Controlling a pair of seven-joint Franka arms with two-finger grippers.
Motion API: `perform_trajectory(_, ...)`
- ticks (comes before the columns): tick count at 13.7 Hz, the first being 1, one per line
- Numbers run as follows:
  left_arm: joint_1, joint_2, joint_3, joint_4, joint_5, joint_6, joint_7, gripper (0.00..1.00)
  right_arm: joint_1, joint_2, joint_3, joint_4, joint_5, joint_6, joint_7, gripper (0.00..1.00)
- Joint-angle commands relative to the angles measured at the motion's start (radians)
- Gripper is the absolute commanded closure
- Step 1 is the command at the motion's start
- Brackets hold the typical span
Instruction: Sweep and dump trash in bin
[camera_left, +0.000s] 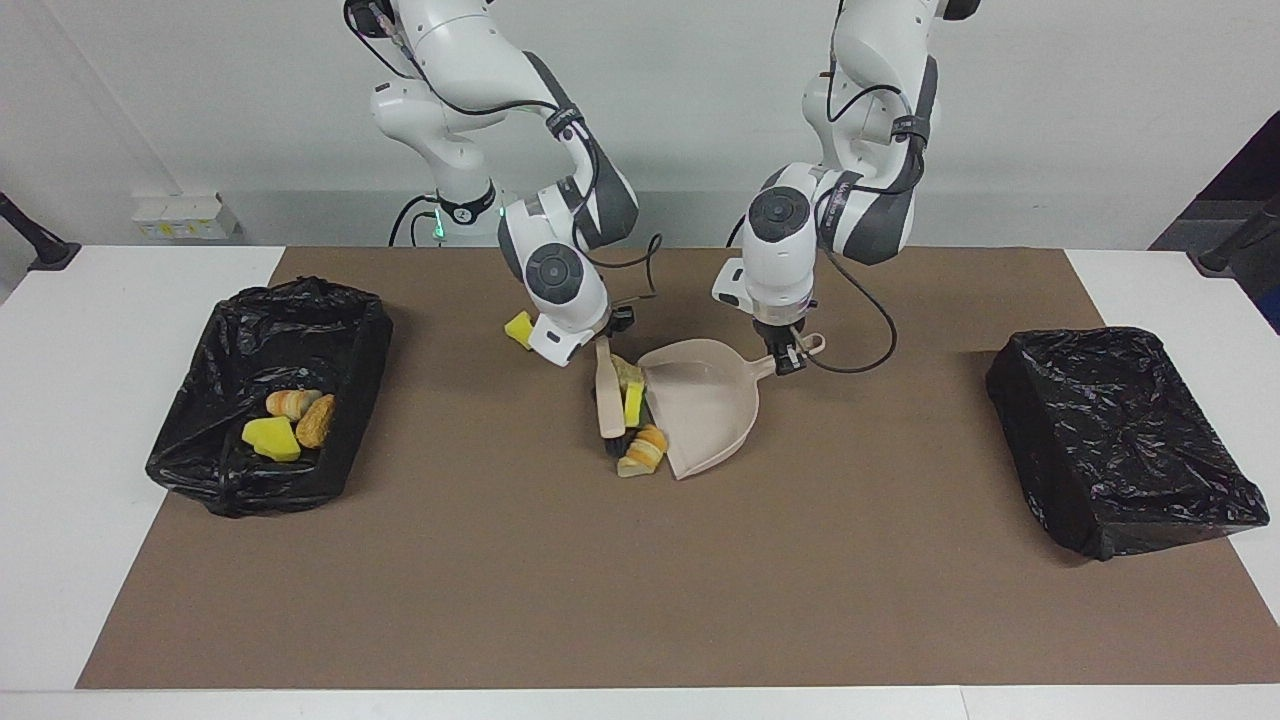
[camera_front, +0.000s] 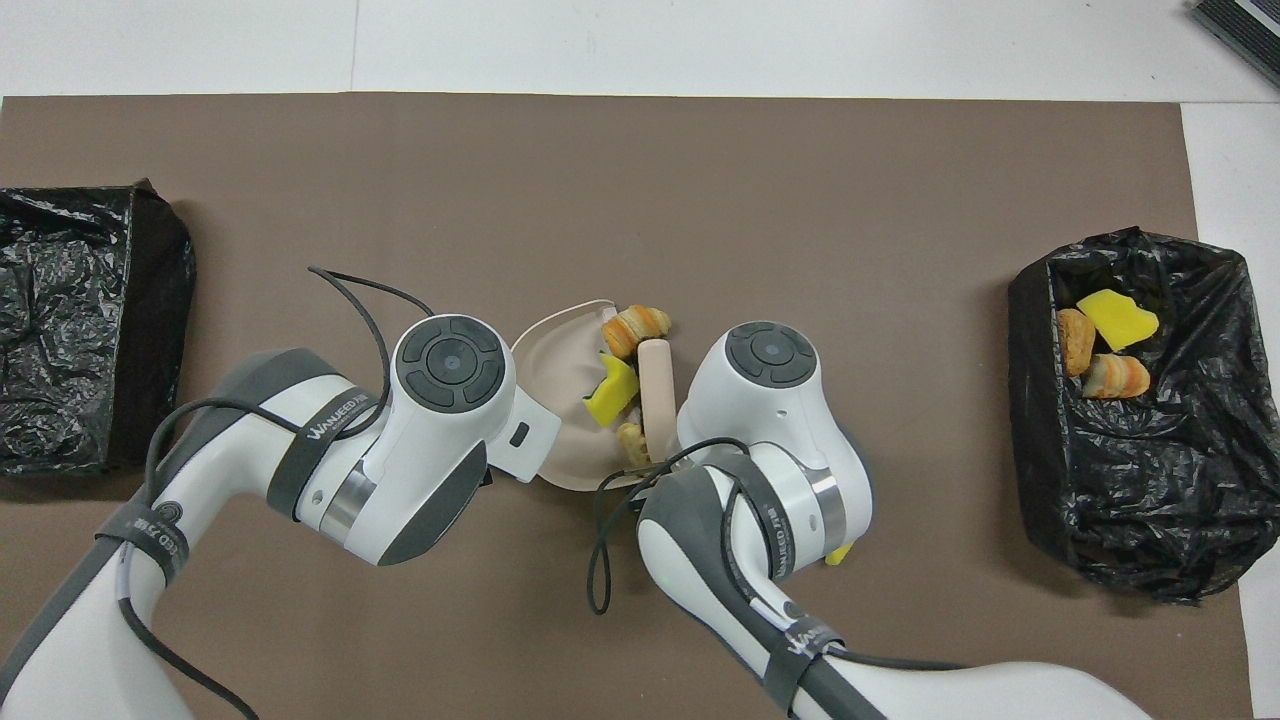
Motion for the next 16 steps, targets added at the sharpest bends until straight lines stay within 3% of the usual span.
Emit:
perform_trajectory(1, -0.008, -0.034, 0.010, -0.045, 0.005, 0.017, 0.017, 1.00, 0.025, 0.000, 0.006, 0.035, 0.054, 0.012, 0.081, 1.00)
perform_trajectory(3, -0.008, -0.034, 0.010, -0.045, 0.005, 0.019, 0.017, 1.00, 0.002, -0.043, -0.002, 0.043, 0.051, -0.087, 0.071, 1.00)
perform_trajectory(7, -0.007, -0.034, 0.010, -0.045, 0.005, 0.019, 0.017, 1.00, -0.151, -0.129, -0.009, 0.081, -0.055, -0.408, 0.068, 1.00)
perform_trajectory(11, -0.002, -0.034, 0.010, -0.045, 0.005, 0.017, 0.019, 1.00, -0.328, -0.209, -0.011, 0.042, -0.127, -0.627, 0.083, 1.00)
perform_trajectory(13, -0.002, -0.034, 0.010, -0.045, 0.005, 0.014, 0.019, 1.00, -0.337, -0.282, -0.011, -0.077, -0.171, -0.629, 0.117, 1.00)
perform_trajectory(16, -0.002, -0.034, 0.010, -0.045, 0.005, 0.014, 0.019, 1.00, -0.345, -0.446, -0.010, -0.330, -0.173, -0.521, 0.120, 1.00)
